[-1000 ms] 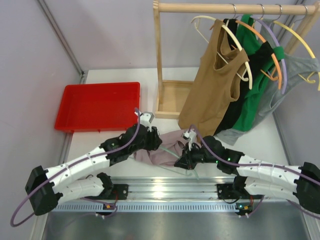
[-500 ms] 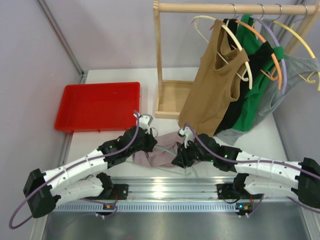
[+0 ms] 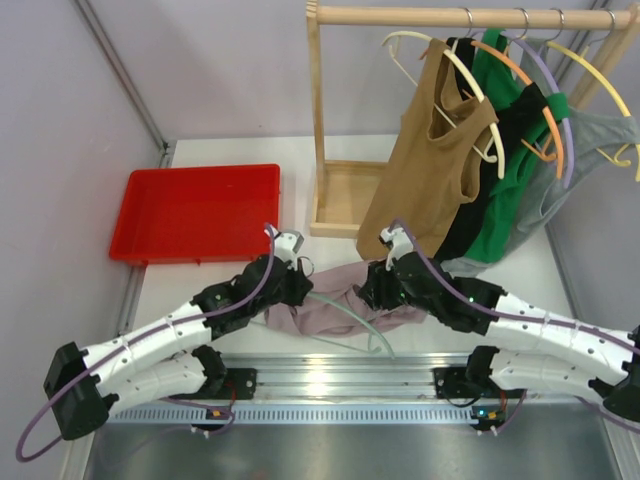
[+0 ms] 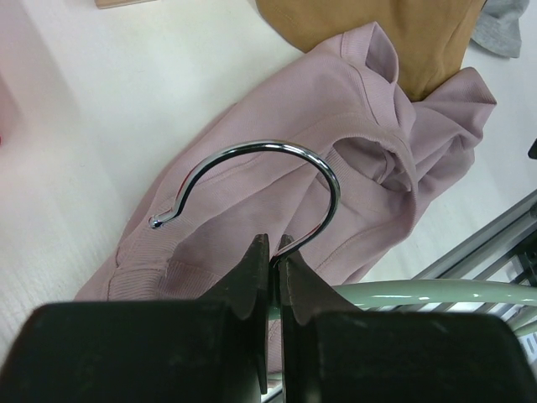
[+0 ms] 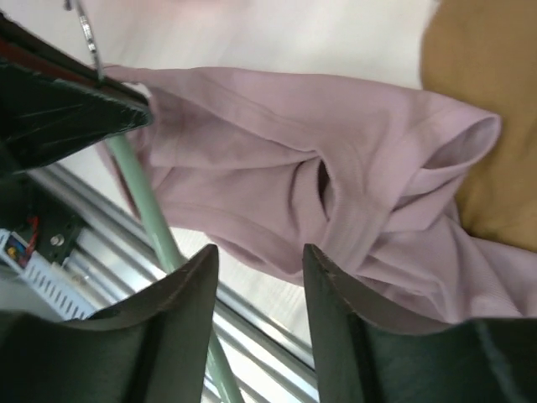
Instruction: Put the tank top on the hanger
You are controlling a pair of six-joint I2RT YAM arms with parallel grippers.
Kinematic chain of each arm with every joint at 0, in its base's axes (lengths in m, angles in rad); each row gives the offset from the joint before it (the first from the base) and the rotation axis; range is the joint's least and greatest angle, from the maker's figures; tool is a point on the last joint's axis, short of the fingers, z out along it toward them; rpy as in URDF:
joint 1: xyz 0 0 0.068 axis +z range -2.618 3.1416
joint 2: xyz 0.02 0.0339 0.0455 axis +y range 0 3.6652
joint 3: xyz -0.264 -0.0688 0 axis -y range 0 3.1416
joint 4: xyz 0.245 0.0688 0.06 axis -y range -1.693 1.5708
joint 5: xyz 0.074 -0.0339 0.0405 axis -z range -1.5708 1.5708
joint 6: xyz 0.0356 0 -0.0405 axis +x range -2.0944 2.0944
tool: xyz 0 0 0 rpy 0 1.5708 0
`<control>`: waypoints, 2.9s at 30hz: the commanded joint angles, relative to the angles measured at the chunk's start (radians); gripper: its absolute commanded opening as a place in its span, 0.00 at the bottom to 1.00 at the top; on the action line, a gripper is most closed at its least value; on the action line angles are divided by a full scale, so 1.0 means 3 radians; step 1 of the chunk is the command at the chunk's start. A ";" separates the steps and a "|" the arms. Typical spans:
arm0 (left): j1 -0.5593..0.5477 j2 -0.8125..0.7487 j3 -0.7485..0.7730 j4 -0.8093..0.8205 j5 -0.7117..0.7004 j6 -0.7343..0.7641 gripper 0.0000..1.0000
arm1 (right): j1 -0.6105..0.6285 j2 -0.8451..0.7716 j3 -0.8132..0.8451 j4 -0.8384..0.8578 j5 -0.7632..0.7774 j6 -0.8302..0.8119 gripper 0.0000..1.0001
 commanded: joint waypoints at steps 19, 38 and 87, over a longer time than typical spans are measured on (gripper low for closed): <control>-0.0015 -0.0136 -0.0037 0.0326 0.0014 0.0090 0.00 | -0.0090 0.1153 0.0280 -0.0254 0.0433 0.0224 0.40; -0.0010 -0.0208 -0.0063 0.0234 -0.0481 -0.0028 0.00 | -0.0244 0.1016 -0.0037 -0.0192 0.0458 0.0229 0.00; -0.0005 -0.0157 -0.0160 0.0193 -0.1612 -0.0498 0.00 | -0.0264 0.0443 0.0019 -0.0698 0.0509 0.0275 0.00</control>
